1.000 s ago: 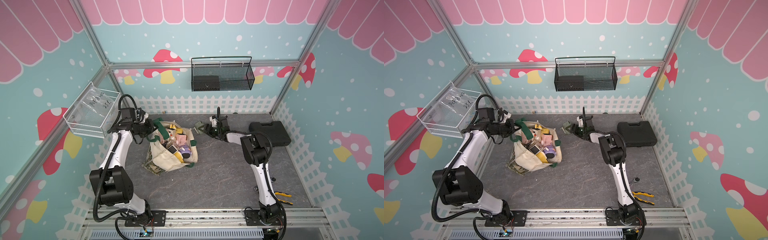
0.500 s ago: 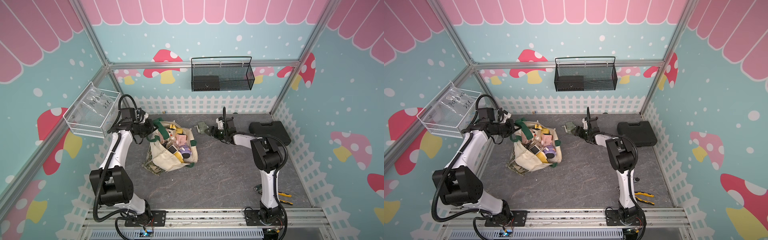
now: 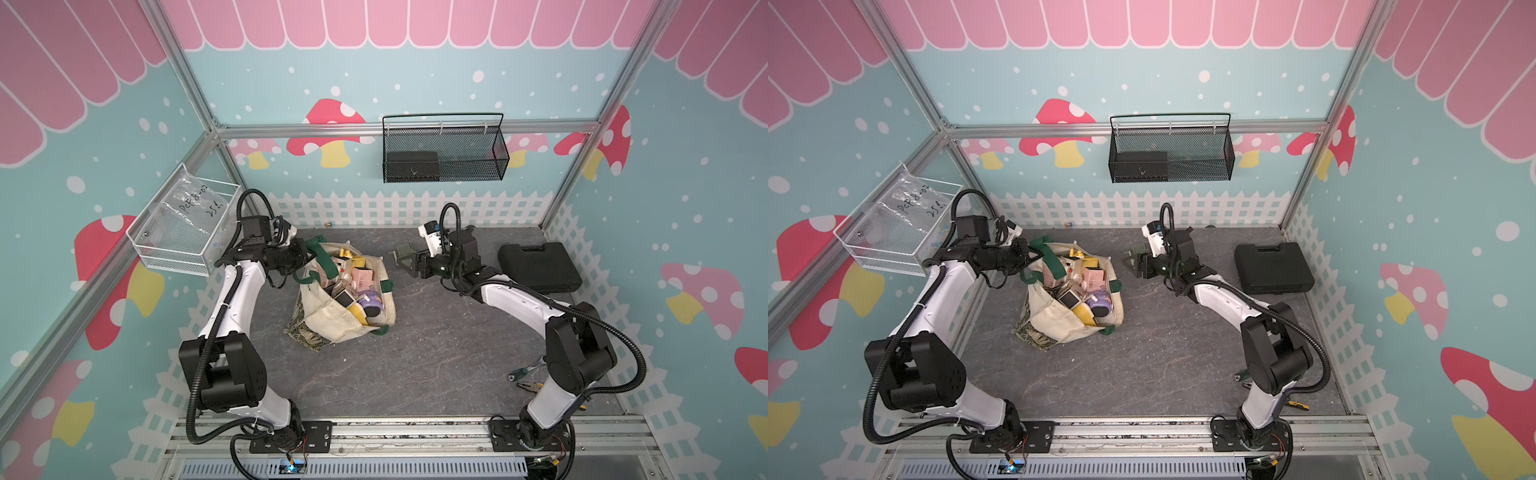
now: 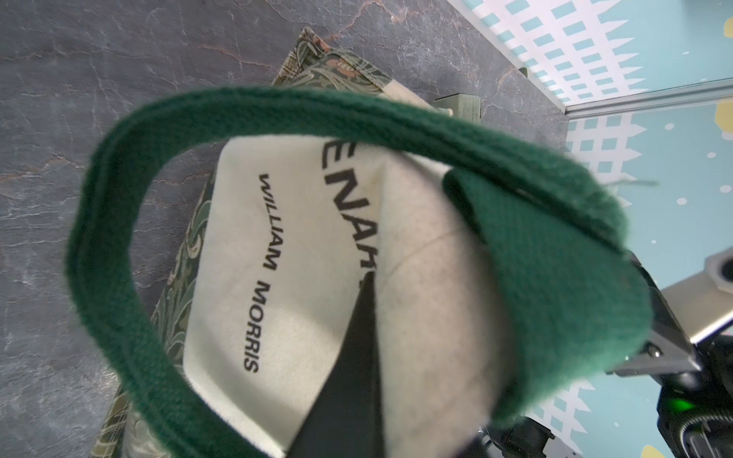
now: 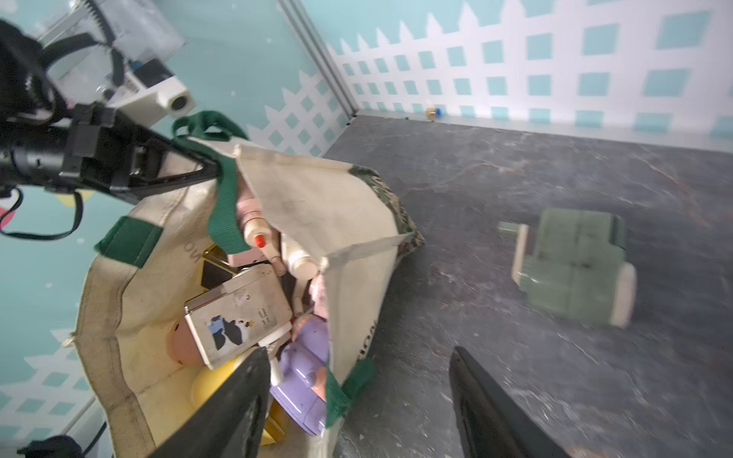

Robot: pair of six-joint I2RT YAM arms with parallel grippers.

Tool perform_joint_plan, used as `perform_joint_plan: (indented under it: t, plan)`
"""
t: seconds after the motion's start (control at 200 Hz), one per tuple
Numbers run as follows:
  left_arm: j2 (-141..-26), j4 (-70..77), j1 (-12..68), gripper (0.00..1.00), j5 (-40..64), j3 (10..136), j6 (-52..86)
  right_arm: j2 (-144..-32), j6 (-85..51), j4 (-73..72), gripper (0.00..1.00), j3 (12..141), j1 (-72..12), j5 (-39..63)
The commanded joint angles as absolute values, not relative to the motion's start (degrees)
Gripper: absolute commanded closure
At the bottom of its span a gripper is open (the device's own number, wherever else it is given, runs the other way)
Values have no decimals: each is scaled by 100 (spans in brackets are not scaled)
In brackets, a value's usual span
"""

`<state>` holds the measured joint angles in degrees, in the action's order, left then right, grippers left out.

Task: Take out the pencil sharpeners from the tote bags
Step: Adjust the canvas bag at the center of the board.

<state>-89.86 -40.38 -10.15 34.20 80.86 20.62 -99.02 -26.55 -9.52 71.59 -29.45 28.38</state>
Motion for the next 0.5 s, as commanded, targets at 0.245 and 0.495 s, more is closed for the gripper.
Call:
perform_joint_plan:
  t: [0.245, 0.495]
  plan:
    - [-8888, -4119, -974, 100, 3683, 7972, 1999, -11189, -1589, 317, 30, 8476, -3208, 2723]
    - [-8921, -4104, -962, 100, 3694, 7971, 2002, -11663, -1582, 589, 49, 8780, -3321, 2994]
